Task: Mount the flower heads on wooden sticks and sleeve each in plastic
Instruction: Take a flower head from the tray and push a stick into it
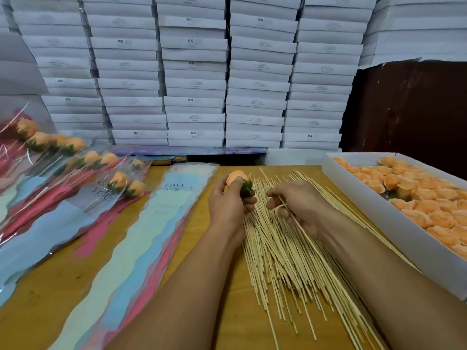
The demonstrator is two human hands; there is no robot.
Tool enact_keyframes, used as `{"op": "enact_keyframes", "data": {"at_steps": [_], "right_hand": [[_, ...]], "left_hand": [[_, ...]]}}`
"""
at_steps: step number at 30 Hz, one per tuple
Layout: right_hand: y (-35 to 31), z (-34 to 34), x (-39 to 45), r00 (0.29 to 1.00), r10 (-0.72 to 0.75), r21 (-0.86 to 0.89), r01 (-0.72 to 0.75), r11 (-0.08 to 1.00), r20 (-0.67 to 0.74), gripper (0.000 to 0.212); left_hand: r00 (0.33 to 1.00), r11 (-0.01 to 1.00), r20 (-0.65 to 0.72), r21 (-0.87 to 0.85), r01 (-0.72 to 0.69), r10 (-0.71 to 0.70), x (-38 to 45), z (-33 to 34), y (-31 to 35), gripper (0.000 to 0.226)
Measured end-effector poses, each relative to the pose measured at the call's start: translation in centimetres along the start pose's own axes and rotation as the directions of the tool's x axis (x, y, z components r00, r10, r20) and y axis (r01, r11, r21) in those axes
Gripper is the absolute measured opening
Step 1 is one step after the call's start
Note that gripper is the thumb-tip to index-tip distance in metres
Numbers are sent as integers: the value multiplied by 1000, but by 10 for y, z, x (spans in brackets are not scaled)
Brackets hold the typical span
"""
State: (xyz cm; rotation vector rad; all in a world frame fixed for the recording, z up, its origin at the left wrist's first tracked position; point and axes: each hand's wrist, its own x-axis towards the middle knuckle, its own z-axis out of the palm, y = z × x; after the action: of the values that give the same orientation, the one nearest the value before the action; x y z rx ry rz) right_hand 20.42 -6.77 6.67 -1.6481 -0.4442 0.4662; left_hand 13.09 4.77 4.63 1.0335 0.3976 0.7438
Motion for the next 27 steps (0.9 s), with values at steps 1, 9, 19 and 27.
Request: {"op": "enact_keyframes", "data": {"at_steps": [1, 9, 19, 27], "right_hand": [[-1, 2, -2, 1000, -13, 24, 13, 1000, 12, 17], [-4, 12, -12, 977, -204, -12, 206, 979, 68, 49], [-6, 31, -26, 950, -312, -35, 312, 950, -1, 27], [-8, 34, -33, 879, -473, -91, 476, 875, 58, 29]], "left_hand": [[1000, 1000, 0, -19, 13, -13, 1, -1, 1, 19], [993, 978, 11, -171, 116, -116, 1, 0, 7, 25], [984, 914, 62, -365, 177, -166, 3, -2, 16, 48], [984, 891, 71, -418, 178, -163, 3, -4, 22, 50]]}}
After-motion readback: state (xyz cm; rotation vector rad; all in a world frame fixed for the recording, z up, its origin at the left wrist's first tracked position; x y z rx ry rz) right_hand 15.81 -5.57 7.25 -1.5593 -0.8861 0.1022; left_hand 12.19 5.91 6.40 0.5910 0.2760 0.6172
